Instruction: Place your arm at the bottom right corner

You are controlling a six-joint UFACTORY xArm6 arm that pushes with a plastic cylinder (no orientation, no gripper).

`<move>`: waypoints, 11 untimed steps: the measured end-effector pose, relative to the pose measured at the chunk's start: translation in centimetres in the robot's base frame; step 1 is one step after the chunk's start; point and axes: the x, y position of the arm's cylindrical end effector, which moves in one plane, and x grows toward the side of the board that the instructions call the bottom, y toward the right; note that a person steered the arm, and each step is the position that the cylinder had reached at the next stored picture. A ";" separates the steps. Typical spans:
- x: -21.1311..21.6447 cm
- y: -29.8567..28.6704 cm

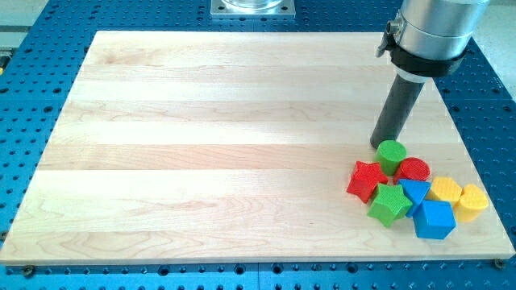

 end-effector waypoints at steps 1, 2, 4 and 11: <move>-0.2 0.2; -2.0 6.0; 0.4 13.0; 14.1 12.0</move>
